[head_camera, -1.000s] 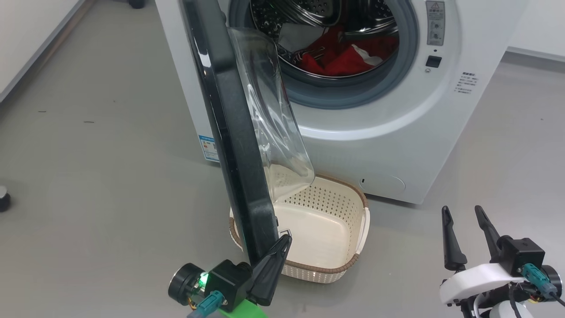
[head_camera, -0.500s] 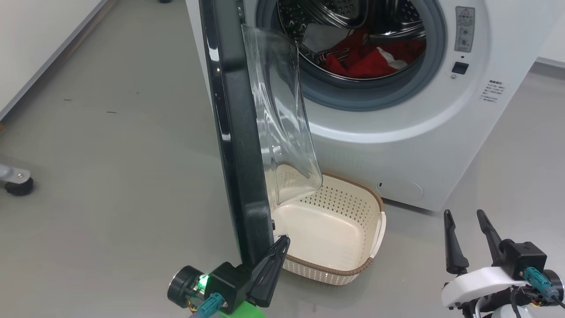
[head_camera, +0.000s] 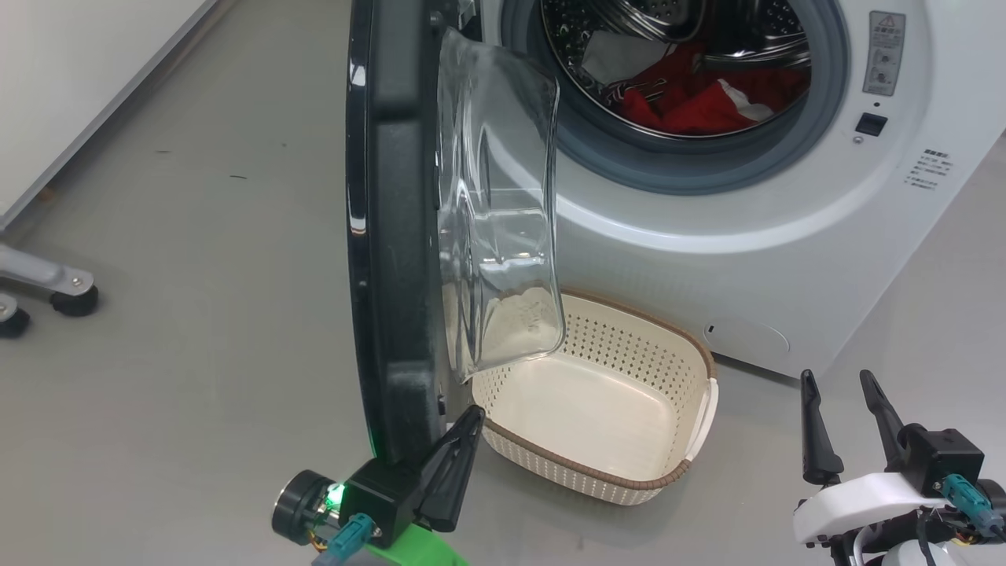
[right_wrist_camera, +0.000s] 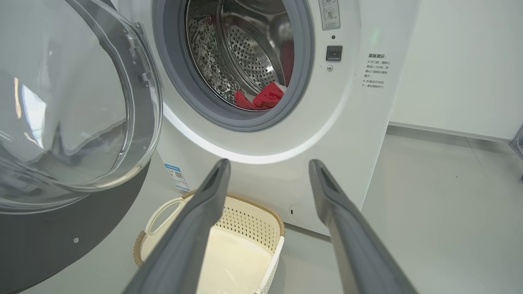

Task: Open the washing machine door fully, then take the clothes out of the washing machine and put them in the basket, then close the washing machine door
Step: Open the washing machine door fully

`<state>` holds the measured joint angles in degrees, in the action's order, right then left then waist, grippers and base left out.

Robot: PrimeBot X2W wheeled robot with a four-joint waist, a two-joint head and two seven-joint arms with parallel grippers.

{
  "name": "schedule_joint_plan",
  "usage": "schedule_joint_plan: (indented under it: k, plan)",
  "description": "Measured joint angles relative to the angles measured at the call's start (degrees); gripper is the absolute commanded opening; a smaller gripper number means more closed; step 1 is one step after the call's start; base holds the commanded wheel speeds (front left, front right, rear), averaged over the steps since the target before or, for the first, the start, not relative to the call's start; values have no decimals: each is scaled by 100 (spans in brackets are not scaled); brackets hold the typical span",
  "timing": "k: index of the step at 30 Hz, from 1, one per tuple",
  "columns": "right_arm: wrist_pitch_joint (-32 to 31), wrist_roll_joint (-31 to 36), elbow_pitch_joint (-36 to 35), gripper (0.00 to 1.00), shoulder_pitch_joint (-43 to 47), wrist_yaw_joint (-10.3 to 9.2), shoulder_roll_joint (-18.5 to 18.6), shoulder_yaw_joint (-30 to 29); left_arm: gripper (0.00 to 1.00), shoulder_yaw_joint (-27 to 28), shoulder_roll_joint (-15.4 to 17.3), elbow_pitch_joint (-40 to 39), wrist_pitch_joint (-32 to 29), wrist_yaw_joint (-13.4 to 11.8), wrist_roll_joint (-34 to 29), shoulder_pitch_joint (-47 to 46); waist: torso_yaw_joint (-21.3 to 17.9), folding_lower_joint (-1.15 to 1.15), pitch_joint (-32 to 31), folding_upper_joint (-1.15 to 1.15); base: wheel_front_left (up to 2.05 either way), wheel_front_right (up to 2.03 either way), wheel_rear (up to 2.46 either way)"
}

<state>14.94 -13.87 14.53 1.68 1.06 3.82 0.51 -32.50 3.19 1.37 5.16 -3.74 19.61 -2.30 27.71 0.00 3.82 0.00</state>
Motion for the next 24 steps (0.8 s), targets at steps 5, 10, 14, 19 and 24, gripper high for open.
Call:
schedule_joint_plan:
  k: [5, 10, 14, 19, 24]
  plan:
    - [0, 34, 8, 100, -3, 42, -8, 27, 0, 244, 74, 16, 59, -78, -3, 1, 73, 0, 34, 0, 0, 0, 0]
    - [0, 35, 12, 100, -6, 64, -12, 23, 0, 475, 125, 46, 105, -159, -3, 1, 84, 0, 44, 0, 0, 0, 0]
    - [0, 43, 13, 100, -9, 65, -23, 21, 0, 643, 129, 70, 156, -177, -3, 7, 71, 0, 63, 0, 0, 0, 0]
    - [0, 43, 16, 100, -11, 65, -26, -3, 0, 933, 152, 140, 208, -203, -1, 8, 51, 0, 89, 0, 0, 0, 0]
    - [0, 43, 29, 100, -21, 85, -29, -32, 0, 1284, 208, 209, 275, -250, 24, 8, 22, 0, 117, 0, 0, 0, 0]
